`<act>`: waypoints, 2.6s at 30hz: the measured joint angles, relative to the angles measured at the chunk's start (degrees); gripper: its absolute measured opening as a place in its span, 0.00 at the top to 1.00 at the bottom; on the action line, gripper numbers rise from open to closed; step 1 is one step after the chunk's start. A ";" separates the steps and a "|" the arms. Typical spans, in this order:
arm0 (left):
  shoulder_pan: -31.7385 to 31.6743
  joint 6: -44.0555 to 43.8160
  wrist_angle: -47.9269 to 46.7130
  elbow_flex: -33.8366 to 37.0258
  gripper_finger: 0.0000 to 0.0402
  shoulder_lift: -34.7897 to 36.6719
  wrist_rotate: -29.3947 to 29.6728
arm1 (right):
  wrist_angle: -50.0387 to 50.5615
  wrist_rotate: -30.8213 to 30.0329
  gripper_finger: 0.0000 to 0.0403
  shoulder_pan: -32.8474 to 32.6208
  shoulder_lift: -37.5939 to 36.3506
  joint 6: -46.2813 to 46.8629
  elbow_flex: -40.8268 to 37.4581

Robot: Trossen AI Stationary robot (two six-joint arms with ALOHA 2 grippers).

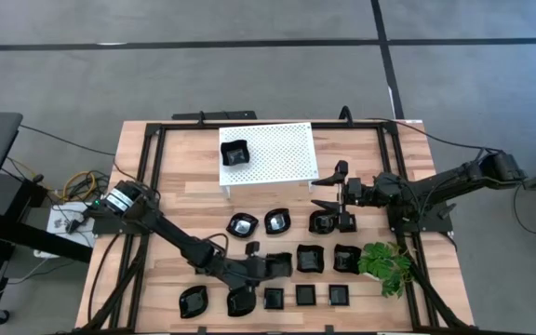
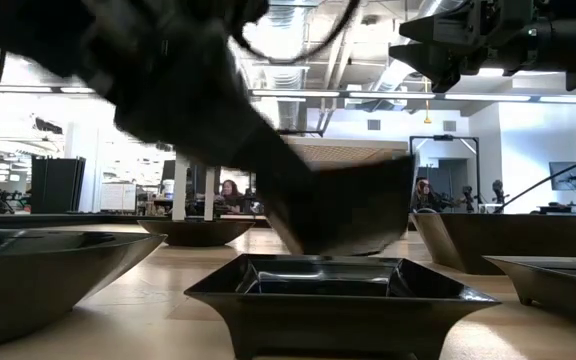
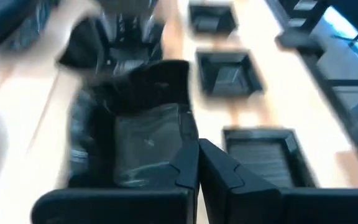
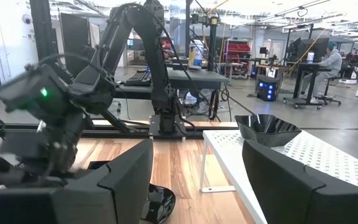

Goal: Pick & Place Mini shaped plates
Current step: Stack the black distorted square plate on top of the black distorted square plate on the shelf

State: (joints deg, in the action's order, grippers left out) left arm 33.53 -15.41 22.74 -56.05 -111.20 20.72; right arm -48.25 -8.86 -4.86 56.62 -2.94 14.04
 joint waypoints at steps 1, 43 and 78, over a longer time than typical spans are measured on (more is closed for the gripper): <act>0.19 1.43 -0.03 -0.23 0.98 0.97 0.15 | 0.01 0.00 0.39 0.00 0.00 0.00 0.00; -33.57 32.08 -48.84 1.06 0.98 41.14 10.11 | 1.18 -0.05 0.39 0.00 0.00 -0.44 0.00; -26.44 33.04 -37.55 4.70 0.74 42.91 15.86 | 1.03 -0.17 0.39 0.17 0.00 -0.59 0.00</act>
State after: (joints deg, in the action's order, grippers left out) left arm 7.09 17.63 -14.80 -51.35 -68.29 36.58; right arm -47.22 -9.04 -4.69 56.62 -3.53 14.04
